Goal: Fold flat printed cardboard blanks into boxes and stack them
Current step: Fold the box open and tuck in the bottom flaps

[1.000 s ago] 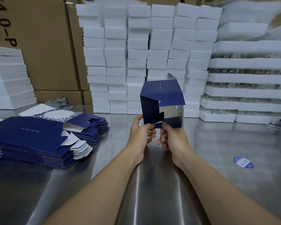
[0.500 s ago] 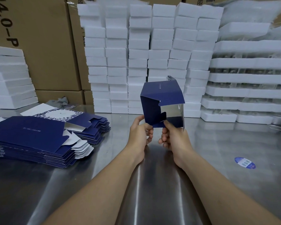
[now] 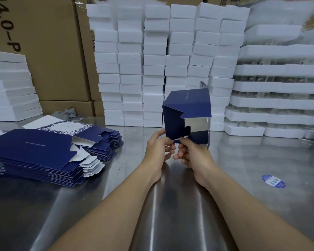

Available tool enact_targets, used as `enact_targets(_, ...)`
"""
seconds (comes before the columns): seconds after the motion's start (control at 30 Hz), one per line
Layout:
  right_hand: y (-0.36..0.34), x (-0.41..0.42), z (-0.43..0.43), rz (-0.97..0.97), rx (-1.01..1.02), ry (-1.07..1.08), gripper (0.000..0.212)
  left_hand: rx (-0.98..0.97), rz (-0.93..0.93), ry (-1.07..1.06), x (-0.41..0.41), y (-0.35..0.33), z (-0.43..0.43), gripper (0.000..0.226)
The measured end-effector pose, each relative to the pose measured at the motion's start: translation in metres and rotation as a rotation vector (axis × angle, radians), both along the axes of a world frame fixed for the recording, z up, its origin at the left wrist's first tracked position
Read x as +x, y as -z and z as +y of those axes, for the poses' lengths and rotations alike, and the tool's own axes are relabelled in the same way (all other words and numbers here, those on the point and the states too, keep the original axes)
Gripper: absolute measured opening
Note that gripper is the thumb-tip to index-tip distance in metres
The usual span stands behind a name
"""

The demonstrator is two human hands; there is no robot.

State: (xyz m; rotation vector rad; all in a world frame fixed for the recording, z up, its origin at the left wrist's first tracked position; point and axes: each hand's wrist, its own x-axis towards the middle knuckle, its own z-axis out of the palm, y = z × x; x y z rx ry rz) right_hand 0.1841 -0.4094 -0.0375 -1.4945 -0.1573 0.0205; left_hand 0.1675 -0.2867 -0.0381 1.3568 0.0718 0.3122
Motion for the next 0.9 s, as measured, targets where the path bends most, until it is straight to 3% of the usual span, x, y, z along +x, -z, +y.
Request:
enact_targets(0.27,-0.003,-0.004,0.003,0.062,0.092,0.068,0.042,-0.036,-0.026,-0.05,-0.001,0.001,0.0,0.049)
enact_targets(0.63,-0.003,-0.003,0.002,0.052,0.045,0.067,0.041,0.041,-0.076,-0.135,0.011,0.011,-0.003,0.023)
enact_targets(0.9,-0.001,-0.002,0.006,0.064,0.071,0.074,0.051,0.083,-0.122,-0.212,0.017,0.017,-0.005,0.022)
